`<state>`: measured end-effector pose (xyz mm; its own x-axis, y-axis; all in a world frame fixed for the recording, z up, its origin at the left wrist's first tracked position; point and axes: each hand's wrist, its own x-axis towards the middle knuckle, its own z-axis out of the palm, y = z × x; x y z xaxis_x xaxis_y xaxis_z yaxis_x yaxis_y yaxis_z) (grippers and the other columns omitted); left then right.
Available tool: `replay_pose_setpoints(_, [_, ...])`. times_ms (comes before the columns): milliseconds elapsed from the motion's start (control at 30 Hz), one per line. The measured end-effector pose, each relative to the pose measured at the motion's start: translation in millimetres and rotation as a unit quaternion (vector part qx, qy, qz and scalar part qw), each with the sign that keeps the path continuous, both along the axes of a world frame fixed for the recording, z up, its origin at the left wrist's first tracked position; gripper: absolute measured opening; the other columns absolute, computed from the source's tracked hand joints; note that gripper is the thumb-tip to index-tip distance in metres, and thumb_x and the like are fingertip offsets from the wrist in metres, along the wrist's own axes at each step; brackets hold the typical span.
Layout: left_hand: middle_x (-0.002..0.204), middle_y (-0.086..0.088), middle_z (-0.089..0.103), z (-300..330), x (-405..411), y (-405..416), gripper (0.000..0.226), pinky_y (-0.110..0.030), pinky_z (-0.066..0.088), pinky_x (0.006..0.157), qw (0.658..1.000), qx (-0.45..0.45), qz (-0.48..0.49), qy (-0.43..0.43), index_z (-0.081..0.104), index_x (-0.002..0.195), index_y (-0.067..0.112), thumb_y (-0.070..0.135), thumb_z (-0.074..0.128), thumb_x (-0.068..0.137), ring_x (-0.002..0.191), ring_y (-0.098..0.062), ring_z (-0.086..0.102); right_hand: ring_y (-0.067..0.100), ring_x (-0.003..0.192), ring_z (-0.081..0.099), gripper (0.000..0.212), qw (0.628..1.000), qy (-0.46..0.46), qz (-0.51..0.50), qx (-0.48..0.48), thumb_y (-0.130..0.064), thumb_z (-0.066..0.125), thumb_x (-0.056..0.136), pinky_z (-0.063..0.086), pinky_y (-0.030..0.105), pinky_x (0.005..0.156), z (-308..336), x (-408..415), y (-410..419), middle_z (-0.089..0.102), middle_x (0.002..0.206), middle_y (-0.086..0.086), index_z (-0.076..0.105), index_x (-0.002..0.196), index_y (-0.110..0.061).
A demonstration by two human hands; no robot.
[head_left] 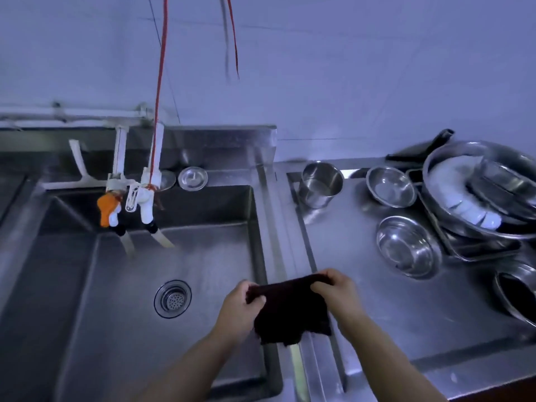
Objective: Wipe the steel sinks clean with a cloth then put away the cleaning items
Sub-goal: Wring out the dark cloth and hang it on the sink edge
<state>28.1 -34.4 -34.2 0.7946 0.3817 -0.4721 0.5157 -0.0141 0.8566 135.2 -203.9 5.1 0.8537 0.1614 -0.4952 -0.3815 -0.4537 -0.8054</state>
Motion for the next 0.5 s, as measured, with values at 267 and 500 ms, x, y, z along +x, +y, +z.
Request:
replay_pose_setpoints(267, [0.077, 0.005, 0.060, -43, 62, 23, 0.018, -0.011, 0.037, 0.047, 0.993, 0.097, 0.031, 0.057, 0.050, 0.079, 0.024, 0.010, 0.054, 0.089, 0.068, -0.003, 0.055, 0.021, 0.079, 0.065, 0.018, 0.993, -0.015, 0.076, -0.086, 0.000, 0.061, 0.076, 0.056, 0.033, 0.075, -46, 69, 34, 0.069, 0.081, 0.006, 0.068, 0.084, -0.016])
replay_pose_setpoints(500, [0.078, 0.006, 0.060, -52, 79, 35, 0.018, -0.008, 0.035, 0.044, 0.990, 0.108, 0.063, 0.061, 0.051, 0.081, 0.025, 0.010, 0.055, 0.088, 0.070, -0.007, 0.057, 0.021, 0.090, 0.064, 0.018, 0.990, -0.035, 0.099, -0.094, -0.005, 0.063, 0.082, 0.052, 0.034, 0.087, -57, 83, 42, 0.067, 0.093, 0.004, 0.065, 0.097, -0.015])
